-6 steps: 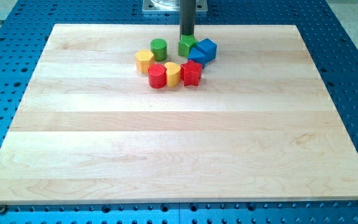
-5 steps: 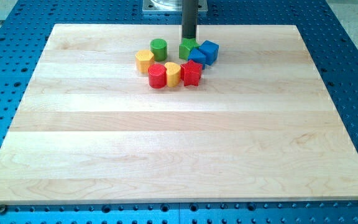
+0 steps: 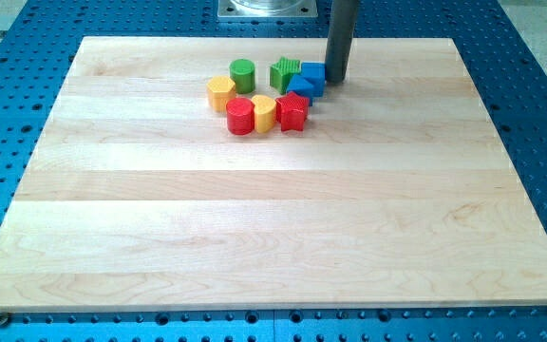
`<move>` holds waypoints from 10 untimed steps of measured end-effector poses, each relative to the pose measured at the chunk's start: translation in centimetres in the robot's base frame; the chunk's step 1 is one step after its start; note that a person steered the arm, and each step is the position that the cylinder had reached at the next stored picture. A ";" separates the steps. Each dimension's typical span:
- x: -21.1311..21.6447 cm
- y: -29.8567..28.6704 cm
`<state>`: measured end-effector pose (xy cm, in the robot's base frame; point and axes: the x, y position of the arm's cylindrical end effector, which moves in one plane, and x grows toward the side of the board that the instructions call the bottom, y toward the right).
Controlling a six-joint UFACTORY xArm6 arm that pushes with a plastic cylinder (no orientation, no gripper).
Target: Push the green circle top to the yellow hexagon
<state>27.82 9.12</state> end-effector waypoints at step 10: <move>-3.6 -15.6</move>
